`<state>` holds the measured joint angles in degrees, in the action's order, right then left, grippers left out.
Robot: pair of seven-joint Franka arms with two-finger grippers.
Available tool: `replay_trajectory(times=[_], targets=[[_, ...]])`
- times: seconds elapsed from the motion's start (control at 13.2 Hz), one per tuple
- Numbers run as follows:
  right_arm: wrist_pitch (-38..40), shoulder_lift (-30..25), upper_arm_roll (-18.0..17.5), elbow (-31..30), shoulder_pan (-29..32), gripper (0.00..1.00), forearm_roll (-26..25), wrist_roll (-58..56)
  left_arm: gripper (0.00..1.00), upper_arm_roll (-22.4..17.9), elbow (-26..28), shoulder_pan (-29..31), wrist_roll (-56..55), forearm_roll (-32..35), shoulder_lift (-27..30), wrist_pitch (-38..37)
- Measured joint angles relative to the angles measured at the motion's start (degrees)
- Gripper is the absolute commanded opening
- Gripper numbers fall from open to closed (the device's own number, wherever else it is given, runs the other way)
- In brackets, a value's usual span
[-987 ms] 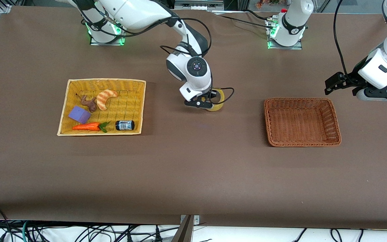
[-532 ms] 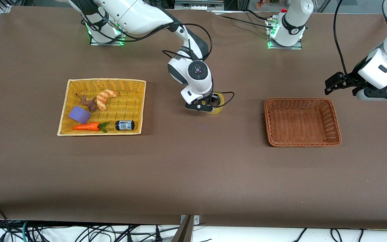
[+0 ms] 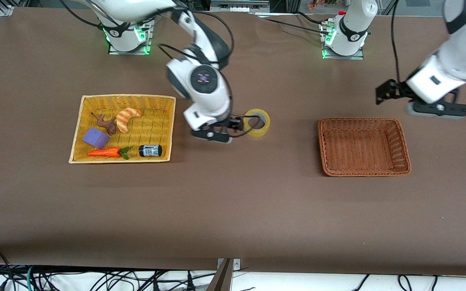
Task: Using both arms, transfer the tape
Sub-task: 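Set the tape on the table while the left gripper reaches toward it, then grasp the tape roll with the left gripper while the right gripper retracts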
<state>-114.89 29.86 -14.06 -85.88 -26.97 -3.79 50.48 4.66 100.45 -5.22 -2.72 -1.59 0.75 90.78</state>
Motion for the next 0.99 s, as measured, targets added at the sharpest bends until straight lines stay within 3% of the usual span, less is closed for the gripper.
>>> replay_trajectory(times=[0.3,0.53,0.76,0.99], targets=[[13.73,-16.47,0.15,-7.03,14.72,1.0,2.48,-24.12,1.0,13.09,1.07,-0.48,-3.8,-0.16,-4.89,-0.28],[21.11,-24.34,2.83,-9.17,23.24,1.0,3.49,-42.36,1.0,19.66,2.27,-0.86,-9.16,-0.15,-12.78,11.29],[22.31,-27.02,10.39,-9.99,24.58,1.0,3.9,-56.5,1.0,21.57,2.79,-1.51,-9.89,0.07,-21.9,23.55],[22.82,-27.06,11.46,-10.19,24.44,1.0,3.96,-58.07,1.0,21.72,4.26,-3.68,-9.89,5.76,-28.9,32.65]])
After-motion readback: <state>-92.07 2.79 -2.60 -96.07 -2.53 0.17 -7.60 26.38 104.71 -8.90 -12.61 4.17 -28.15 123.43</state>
